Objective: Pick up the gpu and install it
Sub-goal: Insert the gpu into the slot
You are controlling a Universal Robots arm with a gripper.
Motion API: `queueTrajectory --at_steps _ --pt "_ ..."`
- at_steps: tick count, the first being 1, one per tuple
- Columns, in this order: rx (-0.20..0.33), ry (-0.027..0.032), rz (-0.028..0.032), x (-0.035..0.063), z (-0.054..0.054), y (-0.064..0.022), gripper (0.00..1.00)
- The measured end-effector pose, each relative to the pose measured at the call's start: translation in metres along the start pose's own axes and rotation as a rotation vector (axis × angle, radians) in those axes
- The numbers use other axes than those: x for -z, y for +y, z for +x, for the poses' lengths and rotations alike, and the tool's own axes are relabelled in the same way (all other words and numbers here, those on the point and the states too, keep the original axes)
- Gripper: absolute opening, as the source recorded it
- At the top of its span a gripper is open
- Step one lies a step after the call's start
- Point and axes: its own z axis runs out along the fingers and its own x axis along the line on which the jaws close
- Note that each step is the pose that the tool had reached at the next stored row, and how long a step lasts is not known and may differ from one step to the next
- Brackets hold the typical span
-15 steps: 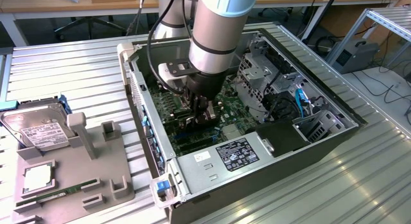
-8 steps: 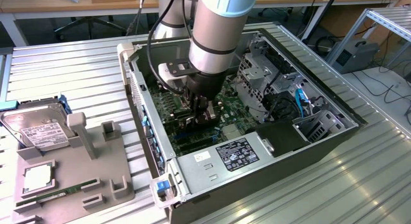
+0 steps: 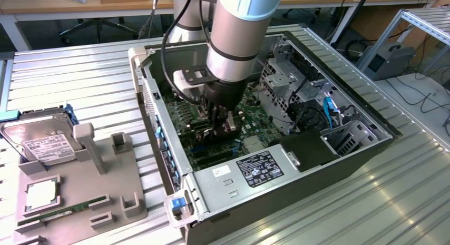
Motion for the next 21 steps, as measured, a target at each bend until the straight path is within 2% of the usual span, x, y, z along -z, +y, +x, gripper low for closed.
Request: queueTrajectory --at_steps 13,14,15,16,20,21 --pt "0.000 0.0004 -0.0002 0.0002 0.0000 0.0001 0.27" --pt "0.000 0.0004 -0.0002 0.0002 0.0000 0.0001 0.33" --pt "0.000 0.0005 -0.0002 0.0002 0.0000 0.0000 0.45" --pt "0.000 0.0005 -0.0003 0.0002 0.0001 0.0000 0.52" --pt "0.000 0.0005 -0.0002 0.0002 0.0000 0.0000 0.76" --pt "0.000 0.0005 -0.0003 0.0002 0.0001 0.0000 0.76"
